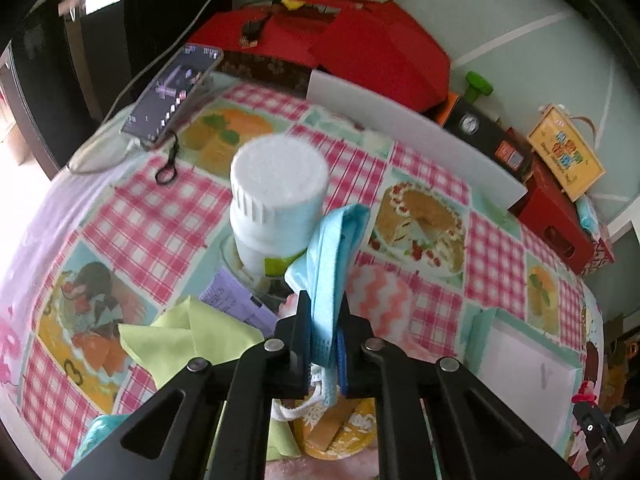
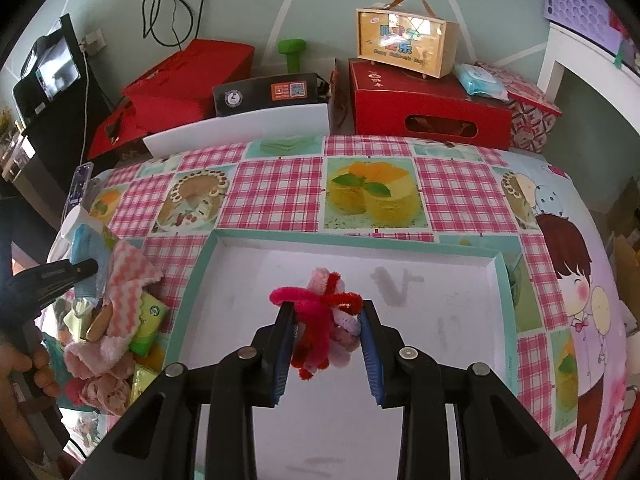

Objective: Organize soft objects
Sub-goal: 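Release the red toy into the tray while the left gripper releases the blue mask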

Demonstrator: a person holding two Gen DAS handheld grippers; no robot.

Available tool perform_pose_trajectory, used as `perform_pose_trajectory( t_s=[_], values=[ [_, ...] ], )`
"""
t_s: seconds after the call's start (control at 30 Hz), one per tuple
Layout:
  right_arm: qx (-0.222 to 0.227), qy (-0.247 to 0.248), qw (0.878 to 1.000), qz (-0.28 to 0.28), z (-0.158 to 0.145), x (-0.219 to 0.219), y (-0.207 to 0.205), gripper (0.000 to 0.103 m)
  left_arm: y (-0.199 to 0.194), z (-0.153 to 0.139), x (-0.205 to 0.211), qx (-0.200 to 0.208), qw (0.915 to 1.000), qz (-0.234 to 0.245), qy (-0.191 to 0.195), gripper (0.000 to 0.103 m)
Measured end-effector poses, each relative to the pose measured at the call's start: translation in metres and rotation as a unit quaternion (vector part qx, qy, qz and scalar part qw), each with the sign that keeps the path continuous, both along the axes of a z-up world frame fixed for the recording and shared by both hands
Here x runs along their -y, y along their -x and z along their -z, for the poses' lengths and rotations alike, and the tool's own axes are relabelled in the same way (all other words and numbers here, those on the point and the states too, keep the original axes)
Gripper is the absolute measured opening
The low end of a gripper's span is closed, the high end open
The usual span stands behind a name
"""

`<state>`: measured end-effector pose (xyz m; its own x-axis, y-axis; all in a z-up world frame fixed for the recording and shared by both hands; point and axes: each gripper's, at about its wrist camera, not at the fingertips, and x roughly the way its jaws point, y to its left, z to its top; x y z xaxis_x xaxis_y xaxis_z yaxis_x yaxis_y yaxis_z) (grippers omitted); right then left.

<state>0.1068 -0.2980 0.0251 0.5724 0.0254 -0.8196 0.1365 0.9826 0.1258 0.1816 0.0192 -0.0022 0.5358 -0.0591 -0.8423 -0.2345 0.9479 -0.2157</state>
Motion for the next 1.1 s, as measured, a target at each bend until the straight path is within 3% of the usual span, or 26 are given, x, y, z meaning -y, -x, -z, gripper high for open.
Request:
perform_pose_trajectory(
  t_s=[0.27, 0.47, 0.6, 0.87, 1.1],
  values=[
    [0.026, 0.01, 0.999, 0.023, -0.017, 0.012, 0.011, 0.034, 0.022, -0.058, 0.013, 0.08, 0.9964, 0.027, -0.008, 0.009],
    [0.062, 0.024, 0.996, 0.051, -0.043, 0.027, 0.029, 0.034, 0.044, -0.103, 0.041, 0.148, 0.9859, 0.078, -0.007, 0.009],
    [0.076, 0.032, 0.994, 0.072, -0.054, 0.04, 0.039, 0.034, 0.052, -0.116, 0.07, 0.166, 0.978, 0.126, -0.002, 0.009],
    [0.063, 0.048, 0.987, 0.137, -0.051, 0.08, 0.053, 0.034, 0.052, -0.092, 0.141, 0.13, 0.965, 0.228, -0.005, 0.009],
    [0.033, 0.024, 0.984, 0.171, -0.02, 0.112, 0.051, 0.034, 0.059, -0.051, 0.201, 0.084, 0.9536, 0.287, -0.035, 0.009]
  ],
)
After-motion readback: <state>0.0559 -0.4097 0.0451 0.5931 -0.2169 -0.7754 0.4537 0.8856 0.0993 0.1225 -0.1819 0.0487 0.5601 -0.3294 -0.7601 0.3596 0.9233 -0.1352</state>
